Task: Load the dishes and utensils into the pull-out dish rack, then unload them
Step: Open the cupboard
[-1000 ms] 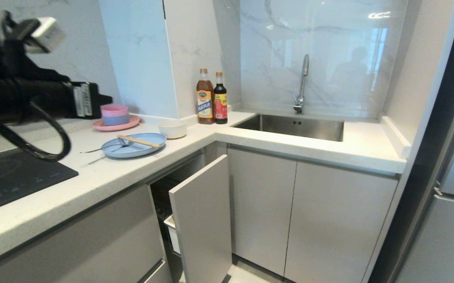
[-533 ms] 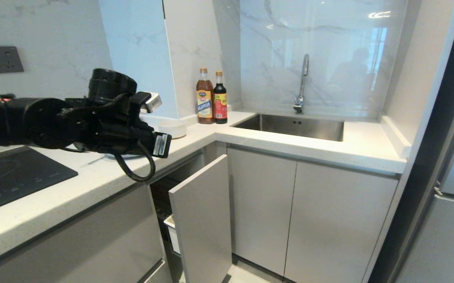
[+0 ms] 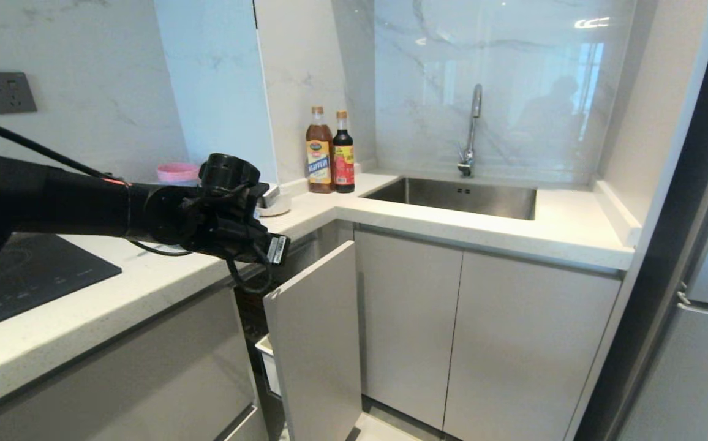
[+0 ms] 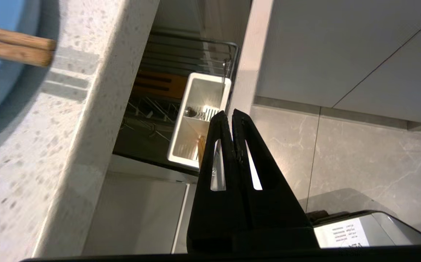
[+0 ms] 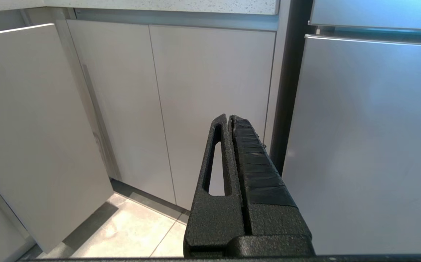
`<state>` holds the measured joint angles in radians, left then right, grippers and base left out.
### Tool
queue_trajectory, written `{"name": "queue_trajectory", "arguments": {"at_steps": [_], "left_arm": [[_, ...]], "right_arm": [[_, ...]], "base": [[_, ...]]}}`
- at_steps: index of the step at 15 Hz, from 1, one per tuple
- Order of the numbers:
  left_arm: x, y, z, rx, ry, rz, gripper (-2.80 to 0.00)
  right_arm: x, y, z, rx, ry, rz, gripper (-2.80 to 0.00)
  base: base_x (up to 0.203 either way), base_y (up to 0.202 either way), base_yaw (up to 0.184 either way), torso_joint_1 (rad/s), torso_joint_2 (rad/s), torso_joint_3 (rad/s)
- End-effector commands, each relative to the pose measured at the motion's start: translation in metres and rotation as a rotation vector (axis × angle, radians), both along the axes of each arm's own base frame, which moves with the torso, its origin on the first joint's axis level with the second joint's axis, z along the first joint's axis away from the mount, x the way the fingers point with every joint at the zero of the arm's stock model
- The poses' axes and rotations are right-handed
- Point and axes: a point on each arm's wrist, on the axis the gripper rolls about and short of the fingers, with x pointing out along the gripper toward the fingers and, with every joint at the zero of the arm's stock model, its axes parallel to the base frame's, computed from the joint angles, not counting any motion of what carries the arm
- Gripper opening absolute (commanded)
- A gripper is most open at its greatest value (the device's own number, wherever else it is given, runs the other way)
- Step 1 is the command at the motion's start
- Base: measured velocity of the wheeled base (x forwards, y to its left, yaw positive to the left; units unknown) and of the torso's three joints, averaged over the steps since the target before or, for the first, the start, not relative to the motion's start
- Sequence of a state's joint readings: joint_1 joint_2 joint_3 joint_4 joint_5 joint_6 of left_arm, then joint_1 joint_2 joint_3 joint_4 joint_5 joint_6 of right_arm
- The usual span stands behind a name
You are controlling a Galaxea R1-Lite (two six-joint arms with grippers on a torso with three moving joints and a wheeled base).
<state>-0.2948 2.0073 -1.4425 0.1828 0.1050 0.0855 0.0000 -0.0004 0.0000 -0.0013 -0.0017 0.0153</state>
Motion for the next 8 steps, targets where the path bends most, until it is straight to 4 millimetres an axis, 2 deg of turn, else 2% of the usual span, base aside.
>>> {"name": "queue_trajectory", "arguments": {"at_steps": [1, 4, 8], "left_arm": [[0.011, 0.0, -0.019, 0.013, 0.042, 0.009, -2.8], [0.024, 0.005, -0.036, 0.021, 0.075, 0.031, -2.8], [0.035, 0.011, -0.048, 0.019, 0.07, 0.05, -2.8]], "right_arm": [[0.0, 0.0, 0.0, 0.0, 0.002, 0.0, -2.8], [0.0, 0.0, 0.0, 0.0, 0.002, 0.0, -2.8], [0.0, 0.0, 0.0, 0.0, 0.002, 0.0, -2.8]], "base": [[0.0, 0.0, 0.0, 0.0, 0.0, 0.0], [0.0, 0.0, 0.0, 0.0, 0.0, 0.0], [0.0, 0.0, 0.0, 0.0, 0.0, 0.0]]}}
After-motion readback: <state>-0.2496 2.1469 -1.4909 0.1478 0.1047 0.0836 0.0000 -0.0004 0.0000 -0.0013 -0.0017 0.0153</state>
